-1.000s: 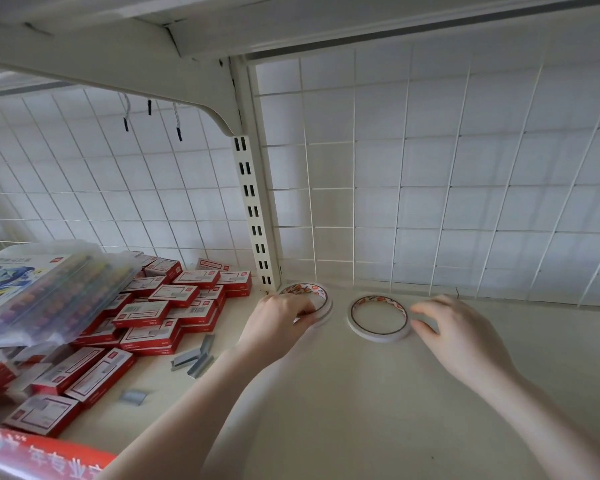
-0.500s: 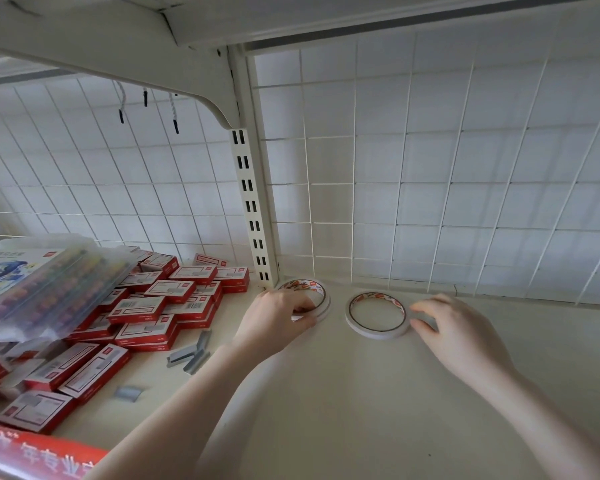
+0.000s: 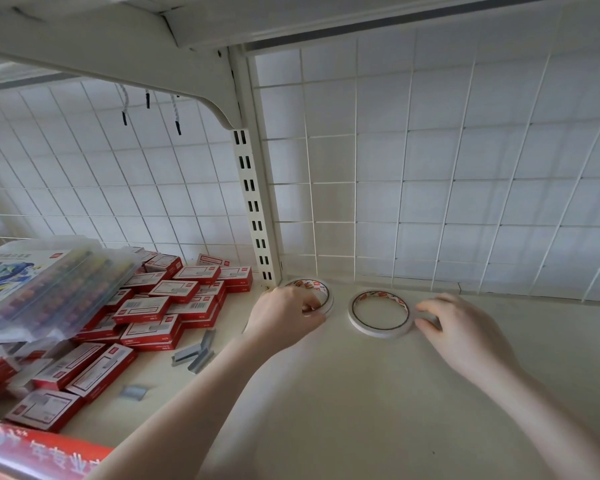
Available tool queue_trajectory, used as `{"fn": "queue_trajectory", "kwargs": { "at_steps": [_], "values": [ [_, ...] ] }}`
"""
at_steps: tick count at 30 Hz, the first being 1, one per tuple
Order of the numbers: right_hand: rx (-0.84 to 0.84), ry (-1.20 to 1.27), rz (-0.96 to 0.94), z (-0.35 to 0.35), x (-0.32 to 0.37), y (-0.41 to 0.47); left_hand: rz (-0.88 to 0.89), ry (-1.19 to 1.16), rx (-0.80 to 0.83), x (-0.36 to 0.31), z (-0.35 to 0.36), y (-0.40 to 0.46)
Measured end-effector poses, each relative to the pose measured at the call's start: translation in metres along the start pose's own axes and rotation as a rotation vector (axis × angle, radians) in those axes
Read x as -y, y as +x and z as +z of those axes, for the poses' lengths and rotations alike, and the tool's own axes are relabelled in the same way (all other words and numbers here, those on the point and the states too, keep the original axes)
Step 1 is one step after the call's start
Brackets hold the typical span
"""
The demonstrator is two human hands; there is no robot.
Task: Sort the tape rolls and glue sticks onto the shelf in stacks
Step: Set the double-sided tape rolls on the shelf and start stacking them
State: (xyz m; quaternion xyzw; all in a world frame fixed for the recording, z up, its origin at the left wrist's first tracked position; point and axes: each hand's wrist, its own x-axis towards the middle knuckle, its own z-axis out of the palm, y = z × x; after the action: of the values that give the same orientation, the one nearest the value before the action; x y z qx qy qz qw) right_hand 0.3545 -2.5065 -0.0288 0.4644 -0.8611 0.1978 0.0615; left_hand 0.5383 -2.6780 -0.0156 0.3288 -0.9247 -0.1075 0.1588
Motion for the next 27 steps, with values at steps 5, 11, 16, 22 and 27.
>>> {"fn": "queue_trajectory", "kwargs": {
  "at_steps": [5,11,16,22,27],
  "values": [
    [0.004,-0.022,0.005,0.000,-0.001,0.000,-0.071,0.098,0.005,-0.012,0.005,0.006],
    [0.010,-0.051,-0.006,0.001,-0.001,0.000,-0.114,0.175,-0.016,-0.018,0.011,0.009],
    [0.011,-0.056,-0.016,0.002,-0.001,0.001,-0.144,0.185,-0.032,-0.020,0.012,0.010],
    [0.005,-0.046,-0.028,0.002,-0.002,0.000,-0.178,0.195,-0.037,-0.025,0.012,0.010],
    [0.004,-0.042,-0.008,0.000,-0.003,-0.001,-0.187,0.170,-0.043,-0.026,0.012,0.010]
  ]
}}
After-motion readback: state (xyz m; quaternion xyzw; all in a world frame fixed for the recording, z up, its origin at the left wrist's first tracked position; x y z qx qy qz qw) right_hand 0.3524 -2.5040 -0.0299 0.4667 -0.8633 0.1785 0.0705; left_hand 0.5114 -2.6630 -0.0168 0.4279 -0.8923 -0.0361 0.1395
